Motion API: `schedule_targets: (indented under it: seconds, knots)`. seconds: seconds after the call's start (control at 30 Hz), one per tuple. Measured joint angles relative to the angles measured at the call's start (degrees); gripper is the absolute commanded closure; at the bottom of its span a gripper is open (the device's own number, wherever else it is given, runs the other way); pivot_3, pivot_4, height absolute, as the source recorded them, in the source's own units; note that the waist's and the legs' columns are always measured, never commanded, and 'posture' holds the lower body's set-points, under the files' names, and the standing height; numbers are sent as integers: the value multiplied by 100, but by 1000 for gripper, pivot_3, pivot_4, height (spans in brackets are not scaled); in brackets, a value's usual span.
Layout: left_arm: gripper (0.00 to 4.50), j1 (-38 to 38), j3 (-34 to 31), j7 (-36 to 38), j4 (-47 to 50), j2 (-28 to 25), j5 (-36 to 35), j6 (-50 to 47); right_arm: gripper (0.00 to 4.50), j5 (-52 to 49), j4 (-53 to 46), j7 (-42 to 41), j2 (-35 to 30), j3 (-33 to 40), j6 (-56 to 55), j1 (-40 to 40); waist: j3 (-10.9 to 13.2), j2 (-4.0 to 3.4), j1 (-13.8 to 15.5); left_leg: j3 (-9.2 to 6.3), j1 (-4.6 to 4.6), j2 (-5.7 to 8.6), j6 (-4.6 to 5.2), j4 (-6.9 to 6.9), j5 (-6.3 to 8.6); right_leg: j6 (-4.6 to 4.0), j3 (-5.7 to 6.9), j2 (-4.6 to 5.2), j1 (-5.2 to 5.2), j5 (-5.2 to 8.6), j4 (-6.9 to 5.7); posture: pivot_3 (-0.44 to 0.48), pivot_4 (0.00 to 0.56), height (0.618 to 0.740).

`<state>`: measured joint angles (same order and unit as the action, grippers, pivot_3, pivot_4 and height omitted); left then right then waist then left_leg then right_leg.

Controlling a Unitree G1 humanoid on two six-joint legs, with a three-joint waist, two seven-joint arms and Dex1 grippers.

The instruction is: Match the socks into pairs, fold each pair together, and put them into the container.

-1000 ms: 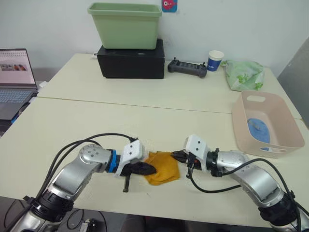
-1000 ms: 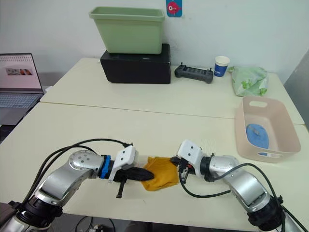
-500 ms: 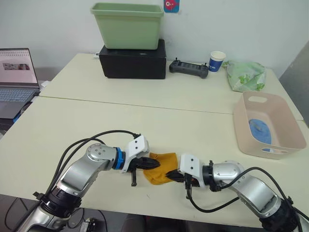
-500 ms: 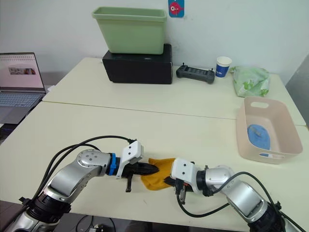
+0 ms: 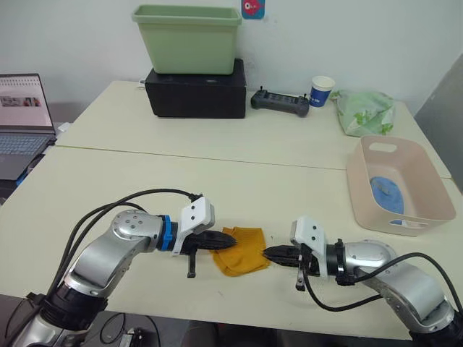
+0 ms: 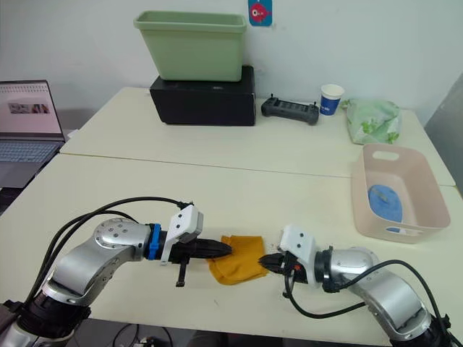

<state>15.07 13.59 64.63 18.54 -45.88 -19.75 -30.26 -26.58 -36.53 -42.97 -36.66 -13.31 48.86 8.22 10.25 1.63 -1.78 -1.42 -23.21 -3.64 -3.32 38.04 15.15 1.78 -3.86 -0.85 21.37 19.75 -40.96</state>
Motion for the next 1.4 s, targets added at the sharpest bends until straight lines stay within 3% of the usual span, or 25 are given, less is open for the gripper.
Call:
schedule_targets:
  seconds: [0.2,0.4,0.53,0.67,0.93,1.03,1.4]
  knots:
    - [4500,-93,274,34,-366,-60,476,594,2199,-563,355,684,583,335,1819,845,-1,-1,0,4,17,-1,1,-3,0,-1,-6,-2,-10,0,-3,0,150,696]
    - [4500,-179,256,73,-344,-72,518,725,62,-993,661,999,1047,617,3055,1069,-3,-4,-3,7,17,-1,2,-7,1,-1,-11,-3,-7,0,-1,0,150,696]
    - [4500,-220,217,51,-326,-72,541,722,23,-1146,766,1200,1539,856,3589,1185,-8,-4,-15,7,22,-3,2,-7,1,0,-11,-6,-8,0,-5,0,150,696]
    - [4500,-218,190,63,-330,-84,562,714,23,-1173,1123,1557,2580,908,4092,1354,-11,-7,-41,3,24,-5,2,-12,1,0,-10,-10,-6,0,-9,0,150,696]
    - [4500,-231,140,108,-347,-167,562,722,23,-1157,1886,1769,3325,975,4143,1682,-12,-8,-119,2,29,-7,2,-13,1,0,-10,-11,-4,0,-16,0,150,696]
    - [4500,-297,65,111,-345,-184,557,731,629,-1152,2174,1772,3416,1025,4020,1754,-12,-8,-166,1,30,-7,2,-14,1,-1,-12,-13,-4,0,-17,0,150,696]
    - [4500,-424,-234,180,-466,-128,231,795,4441,-1110,2201,1879,3249,1195,3801,1630,-8,-10,-154,4,10,-6,2,-13,1,-1,-10,-10,10,0,-12,0,150,696]
